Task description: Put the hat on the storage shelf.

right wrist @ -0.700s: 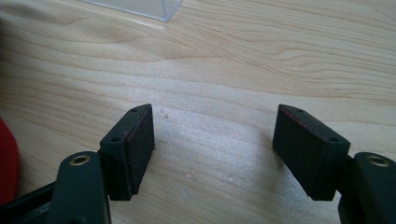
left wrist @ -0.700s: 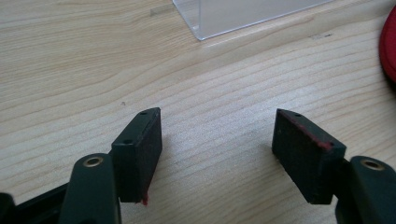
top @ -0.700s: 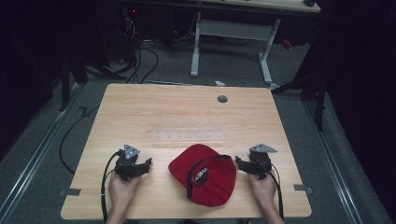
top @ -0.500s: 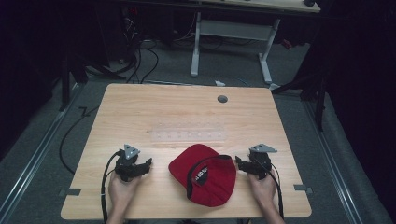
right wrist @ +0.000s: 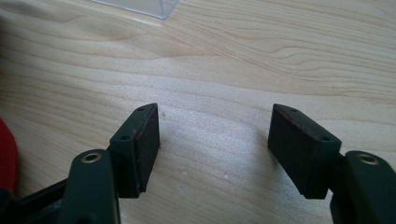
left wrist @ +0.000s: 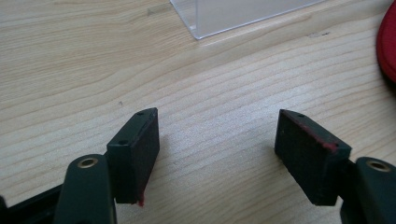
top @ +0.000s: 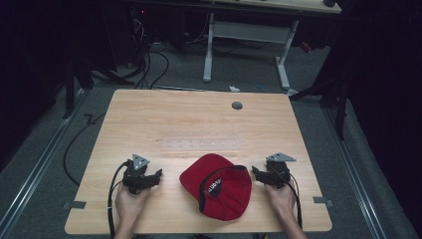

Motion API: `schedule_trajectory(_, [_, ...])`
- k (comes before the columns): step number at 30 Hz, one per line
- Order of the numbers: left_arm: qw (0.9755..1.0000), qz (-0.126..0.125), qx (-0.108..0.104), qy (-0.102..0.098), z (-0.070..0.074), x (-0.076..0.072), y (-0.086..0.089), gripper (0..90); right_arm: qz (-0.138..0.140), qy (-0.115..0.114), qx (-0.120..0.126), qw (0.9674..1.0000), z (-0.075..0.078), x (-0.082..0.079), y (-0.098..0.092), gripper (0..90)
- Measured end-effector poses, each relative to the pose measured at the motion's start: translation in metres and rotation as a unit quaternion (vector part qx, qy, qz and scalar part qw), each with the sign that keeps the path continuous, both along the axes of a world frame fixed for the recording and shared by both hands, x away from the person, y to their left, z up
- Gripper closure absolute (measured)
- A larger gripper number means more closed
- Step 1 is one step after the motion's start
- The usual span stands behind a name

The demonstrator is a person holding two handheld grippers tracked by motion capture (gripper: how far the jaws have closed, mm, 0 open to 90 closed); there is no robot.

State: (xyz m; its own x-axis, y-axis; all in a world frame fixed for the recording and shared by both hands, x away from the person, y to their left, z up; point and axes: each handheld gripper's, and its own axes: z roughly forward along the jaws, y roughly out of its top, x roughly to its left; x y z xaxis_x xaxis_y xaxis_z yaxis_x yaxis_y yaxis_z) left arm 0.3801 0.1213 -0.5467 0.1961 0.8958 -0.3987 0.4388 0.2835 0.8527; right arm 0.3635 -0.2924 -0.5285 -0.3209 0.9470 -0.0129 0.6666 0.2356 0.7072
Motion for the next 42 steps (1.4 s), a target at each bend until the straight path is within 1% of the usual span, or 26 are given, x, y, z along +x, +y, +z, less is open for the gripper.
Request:
schedule_trajectory(5, [1.0,0.0,0.001,0.0,0.0,0.0,0.0,31.1,-0.001,0.003,-0.003,1.0,0.001,0.001,-0.001,36.0])
schedule_trajectory(6, [1.0,0.0,0.0,0.0,0.0,0.0,0.0,31.0,-0.003,0.004,-0.004,1.0,0.002,0.0,-0.002,38.5])
schedule_trajectory(8, [1.0,0.0,0.0,0.0,0.0,0.0,0.0,31.1,-0.004,0.005,-0.004,1.0,0.002,0.0,-0.002,38.9])
schedule_trajectory(9, [1.0,0.0,0.0,-0.001,0.0,0.0,0.0,31.1,-0.005,0.002,0.006,1.0,0.004,-0.002,-0.005,39.9])
schedule_trajectory(10, [1.0,0.0,0.0,0.0,0.0,0.0,0.0,31.1,-0.005,0.002,0.006,1.0,0.004,-0.002,-0.005,39.9])
schedule_trajectory(13, [1.0,0.0,0.0,0.0,0.0,0.0,0.0,31.1,-0.006,-0.013,0.024,0.9996,0.01,-0.007,-0.009,40.2])
schedule_trajectory(14, [1.0,0.0,0.0,0.0,0.0,0.0,0.0,31.0,-0.003,-0.019,0.036,0.9992,0.014,-0.01,-0.011,40.2])
schedule_trajectory(16, [1.0,0.0,0.001,-0.001,0.0,0.0,0.0,31.1,-0.002,-0.02,0.037,0.9991,0.015,-0.012,-0.012,40.1])
schedule_trajectory(17, [1.0,0.0,0.0,0.0,0.0,0.0,0.0,31.1,0.004,-0.024,0.041,0.9988,0.017,-0.015,-0.012,40.0])
schedule_trajectory(20, [1.0,0.001,0.001,-0.001,0.0,0.0,0.0,31.1,0.01,-0.029,0.045,0.9985,0.021,-0.019,-0.012,39.2])
schedule_trajectory(21, [1.0,0.0,0.0,0.0,0.0,0.0,0.0,31.0,0.019,-0.037,0.052,0.9978,0.024,-0.023,-0.011,38.5])
schedule_trajectory(23, [1.0,0.001,0.0,0.0,0.0,0.0,0.0,31.1,0.022,-0.04,0.055,0.9974,0.025,-0.024,-0.011,38.1])
schedule_trajectory(24, [1.0,0.001,0.0,0.0,0.0,0.0,0.0,31.1,0.03,-0.048,0.062,0.9965,0.028,-0.028,-0.01,36.7])
schedule_trajectory(25, [1.0,0.001,0.0,0.0,0.0,0.0,0.0,31.1,0.03,-0.048,0.062,0.9965,0.028,-0.028,-0.01,36.7])
schedule_trajectory(27, [1.0,0.0,0.0,0.0,0.0,0.0,0.0,31.0,0.039,-0.057,0.071,0.9951,0.031,-0.031,-0.008,35.3])
schedule_trajectory(29, [1.0,0.001,0.0,0.0,0.0,0.0,0.0,31.0,0.052,-0.069,0.082,0.9929,0.037,-0.035,-0.002,34.1])
schedule_trajectory(30, [1.0,0.001,0.0,-0.001,0.0,0.0,0.0,31.0,0.052,-0.069,0.082,0.9929,0.037,-0.035,-0.002,34.1])
schedule_trajectory(31, [1.0,0.001,0.0,0.0,0.0,0.0,0.0,31.0,0.065,-0.077,0.086,0.9912,0.041,-0.037,0.002,33.6])
schedule_trajectory(32, [1.0,0.001,0.0,0.0,0.0,0.0,0.0,31.0,0.065,-0.077,0.086,0.9912,0.041,-0.037,0.002,33.6])
schedule_trajectory(37, [1.0,0.001,0.0,0.0,0.0,0.0,0.0,31.0,0.097,-0.078,0.09,0.9881,0.047,-0.036,0.016,32.8])
schedule_trajectory(39, [1.0,0.001,0.0,0.0,0.0,0.0,0.0,31.0,0.105,-0.08,0.091,0.9871,0.049,-0.036,0.021,32.8])
schedule_trajectory(41, [1.0,0.001,0.0,0.0,0.0,0.0,0.0,31.0,0.116,-0.074,0.091,0.9863,0.049,-0.033,0.029,32.9])
schedule_trajectory(42, [1.0,0.001,-0.001,0.0,0.0,0.0,0.0,31.0,0.116,-0.074,0.091,0.9863,0.049,-0.033,0.029,32.9])
